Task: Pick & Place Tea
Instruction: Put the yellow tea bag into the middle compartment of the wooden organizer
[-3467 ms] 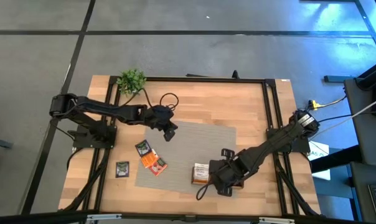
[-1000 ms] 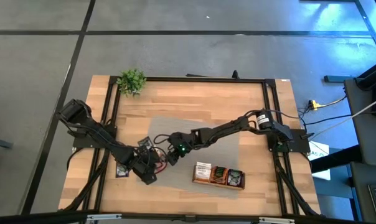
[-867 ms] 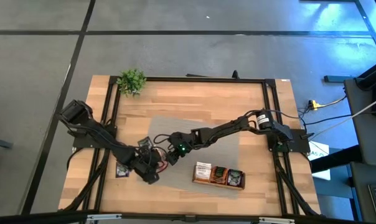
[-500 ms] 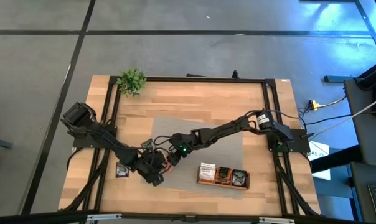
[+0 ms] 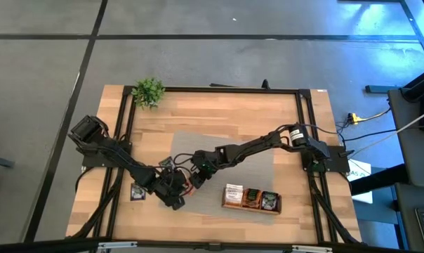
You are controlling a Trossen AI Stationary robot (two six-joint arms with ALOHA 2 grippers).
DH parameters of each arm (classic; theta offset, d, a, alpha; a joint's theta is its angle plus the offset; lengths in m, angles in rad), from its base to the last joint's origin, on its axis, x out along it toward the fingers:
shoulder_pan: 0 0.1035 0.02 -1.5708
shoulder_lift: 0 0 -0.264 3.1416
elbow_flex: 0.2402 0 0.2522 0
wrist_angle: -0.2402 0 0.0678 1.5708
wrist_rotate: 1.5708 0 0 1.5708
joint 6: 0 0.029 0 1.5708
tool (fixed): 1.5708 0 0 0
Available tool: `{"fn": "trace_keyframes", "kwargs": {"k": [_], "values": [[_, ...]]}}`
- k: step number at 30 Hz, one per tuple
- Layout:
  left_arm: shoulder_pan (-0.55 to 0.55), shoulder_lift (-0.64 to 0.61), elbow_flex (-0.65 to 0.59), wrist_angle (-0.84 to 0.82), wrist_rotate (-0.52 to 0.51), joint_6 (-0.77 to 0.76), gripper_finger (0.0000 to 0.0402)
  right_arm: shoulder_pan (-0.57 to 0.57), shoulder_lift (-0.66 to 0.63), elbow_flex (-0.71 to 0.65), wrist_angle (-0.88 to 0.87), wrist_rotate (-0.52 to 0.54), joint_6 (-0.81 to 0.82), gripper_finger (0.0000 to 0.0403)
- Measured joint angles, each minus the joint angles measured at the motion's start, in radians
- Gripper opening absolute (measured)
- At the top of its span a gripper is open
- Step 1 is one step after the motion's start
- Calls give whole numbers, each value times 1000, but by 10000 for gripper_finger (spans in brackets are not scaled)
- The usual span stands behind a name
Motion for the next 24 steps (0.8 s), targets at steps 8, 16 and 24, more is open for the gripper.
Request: {"fn": "trace_keyframes", "kwargs": {"k": [8, 16, 24], "values": [[-2, 0, 0, -1, -6, 1, 9, -4, 0, -1, 10, -3, -3, 56], [-2, 0, -1, -1, -11, 18, 12, -8, 0, -1, 13, 1, -50, 7], [-3, -125, -10, -46, -58, 98, 9, -14, -63, 3, -16, 47, -155, 3]]}}
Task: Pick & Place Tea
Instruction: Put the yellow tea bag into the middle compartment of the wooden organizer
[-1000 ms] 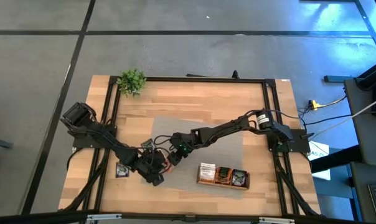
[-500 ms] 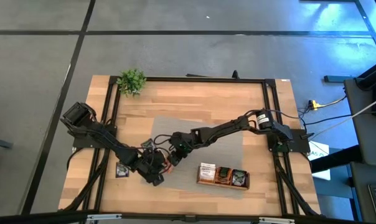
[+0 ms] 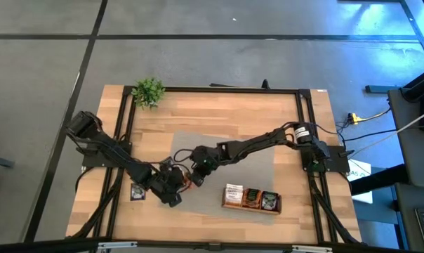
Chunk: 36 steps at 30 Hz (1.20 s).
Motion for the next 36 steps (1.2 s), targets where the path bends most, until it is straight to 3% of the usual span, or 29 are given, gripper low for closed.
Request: {"fn": "trace_keyframes", "kwargs": {"k": [6, 11, 15, 20, 27, 33, 36], "values": [[2, -171, 3, 0, -121, 58, 13, -13, -132, 29, -219, 67, -169, 2], [3, -272, 5, 13, -212, 148, 9, 20, -276, 77, -502, 125, -289, 2], [3, -315, 6, 26, -273, 154, 9, 111, -397, 118, -738, 212, -278, 1], [10, -320, 7, 40, -278, 122, 13, 284, -507, 126, -885, 282, -114, 1], [30, -320, 7, 39, -265, 122, 8, 535, -473, 104, -938, 386, 40, 0], [59, -320, 8, 34, -221, 134, 12, 601, -402, 78, -948, 509, 180, 0], [71, -320, 8, 34, -187, 157, 13, 601, -382, 78, -991, 522, 185, 0]]}}
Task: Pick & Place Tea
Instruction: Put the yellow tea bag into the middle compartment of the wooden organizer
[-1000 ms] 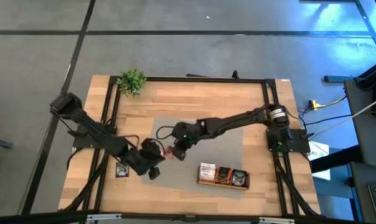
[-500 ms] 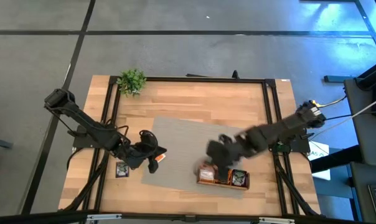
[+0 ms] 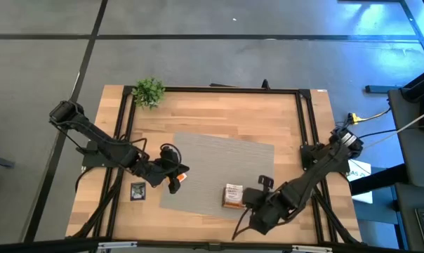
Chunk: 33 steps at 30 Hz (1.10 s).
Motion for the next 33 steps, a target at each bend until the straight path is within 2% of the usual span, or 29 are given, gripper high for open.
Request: {"fn": "trace_keyframes", "kwargs": {"k": [7, 33], "values": [[5, 0, 0, 0, 37, 9, 8, 7, 61, 0, -67, -30, -39, 0], [4, -1, 2, -8, 37, 11, 11, 6, 131, 0, -60, -25, -108, 5]]}}
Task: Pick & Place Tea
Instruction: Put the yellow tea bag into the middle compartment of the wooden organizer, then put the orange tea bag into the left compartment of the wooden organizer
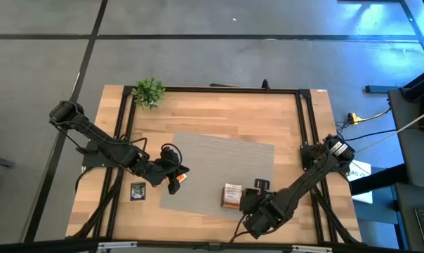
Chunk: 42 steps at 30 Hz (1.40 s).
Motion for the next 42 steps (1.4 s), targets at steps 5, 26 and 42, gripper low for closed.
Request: {"fn": "trace_keyframes", "kwargs": {"k": [5, 26, 42], "values": [[0, 0, 0, 0, 4, 6, 9, 0, 0, -40, 73, -9, 2, 7], [-2, 0, 0, 0, 8, 7, 13, 0, -57, -76, 26, 23, 81, 105], [-8, 0, 0, -149, 274, -109, 13, -232, -298, -106, 71, -23, -116, 122]]}}
